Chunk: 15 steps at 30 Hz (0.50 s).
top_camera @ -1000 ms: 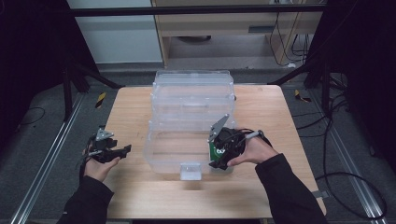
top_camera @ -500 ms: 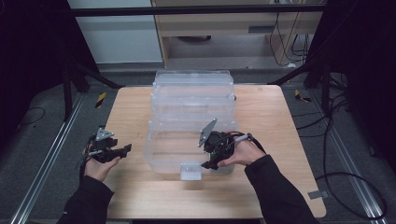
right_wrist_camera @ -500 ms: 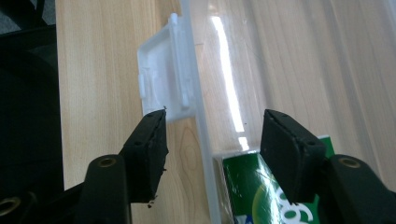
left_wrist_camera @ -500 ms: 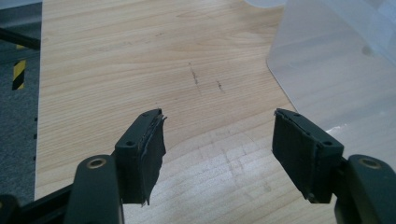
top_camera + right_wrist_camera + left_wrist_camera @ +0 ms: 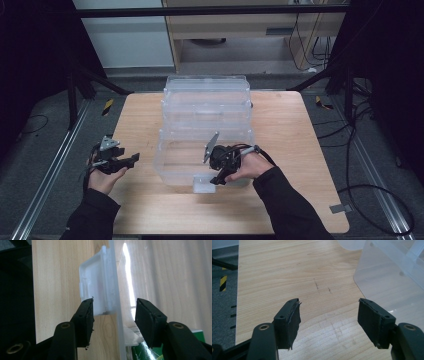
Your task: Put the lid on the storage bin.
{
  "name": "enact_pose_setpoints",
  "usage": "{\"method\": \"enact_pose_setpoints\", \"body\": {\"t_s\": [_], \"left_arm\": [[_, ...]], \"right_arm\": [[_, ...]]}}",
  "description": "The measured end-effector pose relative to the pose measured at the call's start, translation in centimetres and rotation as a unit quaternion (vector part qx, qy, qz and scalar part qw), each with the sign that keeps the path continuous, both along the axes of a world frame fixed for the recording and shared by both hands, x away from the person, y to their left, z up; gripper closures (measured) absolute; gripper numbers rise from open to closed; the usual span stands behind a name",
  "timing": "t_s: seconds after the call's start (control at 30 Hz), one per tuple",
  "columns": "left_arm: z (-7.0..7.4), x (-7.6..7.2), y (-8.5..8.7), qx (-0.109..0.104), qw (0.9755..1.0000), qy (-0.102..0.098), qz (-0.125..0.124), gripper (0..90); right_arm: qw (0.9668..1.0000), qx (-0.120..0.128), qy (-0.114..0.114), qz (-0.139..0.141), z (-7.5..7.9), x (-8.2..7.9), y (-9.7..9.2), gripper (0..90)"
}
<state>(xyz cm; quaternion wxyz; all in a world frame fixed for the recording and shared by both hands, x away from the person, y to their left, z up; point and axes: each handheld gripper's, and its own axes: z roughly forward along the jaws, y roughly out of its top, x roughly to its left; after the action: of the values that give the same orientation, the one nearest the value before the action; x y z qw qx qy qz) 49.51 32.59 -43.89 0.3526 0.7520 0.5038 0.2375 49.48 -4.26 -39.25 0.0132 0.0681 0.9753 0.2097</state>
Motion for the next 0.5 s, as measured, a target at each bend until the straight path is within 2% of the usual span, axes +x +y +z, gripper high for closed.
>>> {"method": "enact_pose_setpoints", "body": {"t_s": [0.5], "left_arm": [[1.00, -0.31, -0.32, 0.000, 0.9998, -0.016, -0.007, 34.2]], "right_arm": [[0.9993, -0.029, 0.022, -0.001, -1.06, 0.28, 0.50, 58.0]]}}
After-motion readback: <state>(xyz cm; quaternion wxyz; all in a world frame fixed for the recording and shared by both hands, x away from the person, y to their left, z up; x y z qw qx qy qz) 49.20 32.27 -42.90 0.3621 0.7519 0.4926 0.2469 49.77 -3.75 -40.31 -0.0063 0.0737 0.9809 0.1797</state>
